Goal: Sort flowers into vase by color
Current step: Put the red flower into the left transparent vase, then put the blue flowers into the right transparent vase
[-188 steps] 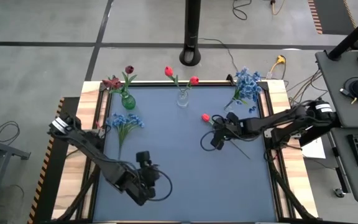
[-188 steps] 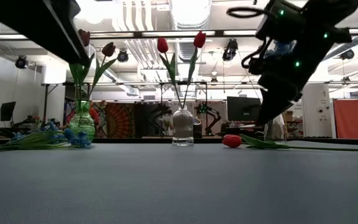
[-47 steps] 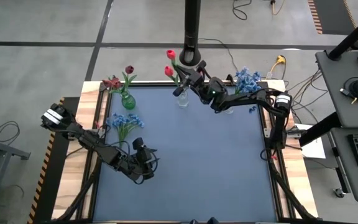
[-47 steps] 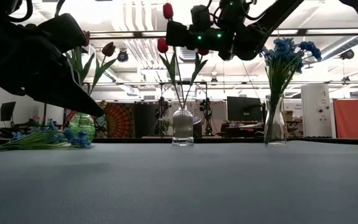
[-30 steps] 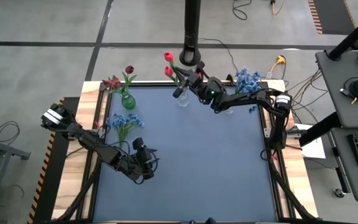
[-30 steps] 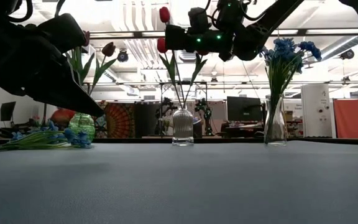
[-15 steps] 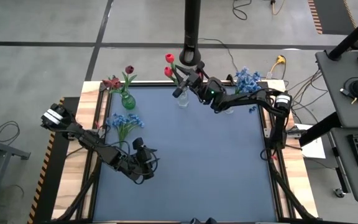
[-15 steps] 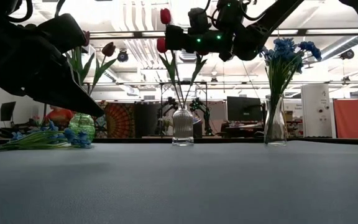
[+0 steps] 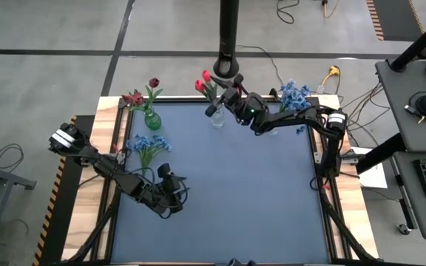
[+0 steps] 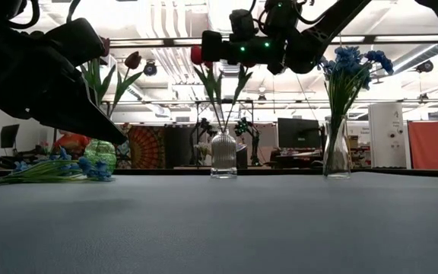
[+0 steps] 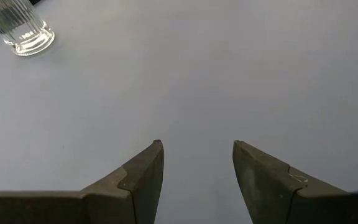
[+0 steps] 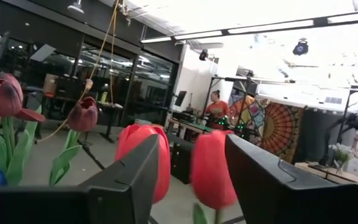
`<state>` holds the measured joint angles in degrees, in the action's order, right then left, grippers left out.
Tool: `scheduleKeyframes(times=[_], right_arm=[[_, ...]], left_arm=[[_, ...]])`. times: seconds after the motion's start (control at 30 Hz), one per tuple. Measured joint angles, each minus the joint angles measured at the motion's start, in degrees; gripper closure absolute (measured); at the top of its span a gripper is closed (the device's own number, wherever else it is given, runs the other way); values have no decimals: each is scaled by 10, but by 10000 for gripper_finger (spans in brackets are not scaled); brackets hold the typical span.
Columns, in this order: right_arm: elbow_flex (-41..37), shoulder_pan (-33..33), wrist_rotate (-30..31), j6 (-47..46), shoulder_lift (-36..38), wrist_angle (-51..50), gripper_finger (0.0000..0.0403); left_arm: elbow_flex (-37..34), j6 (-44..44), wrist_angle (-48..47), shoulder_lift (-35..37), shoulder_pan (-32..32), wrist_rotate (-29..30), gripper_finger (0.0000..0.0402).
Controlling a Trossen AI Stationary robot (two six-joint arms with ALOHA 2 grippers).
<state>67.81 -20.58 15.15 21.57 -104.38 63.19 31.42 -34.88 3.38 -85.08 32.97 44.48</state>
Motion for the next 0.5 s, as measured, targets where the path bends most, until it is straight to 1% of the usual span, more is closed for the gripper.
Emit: scheduleKeyframes(times=[0.23,0.5], right_arm=[[0,14,0,21,12,-1,202],[0,38,0,36,47,-5,191]], left_arm=[[-1,0,0,0,0,0,225],[-1,-3,7,0,0,-1,225]])
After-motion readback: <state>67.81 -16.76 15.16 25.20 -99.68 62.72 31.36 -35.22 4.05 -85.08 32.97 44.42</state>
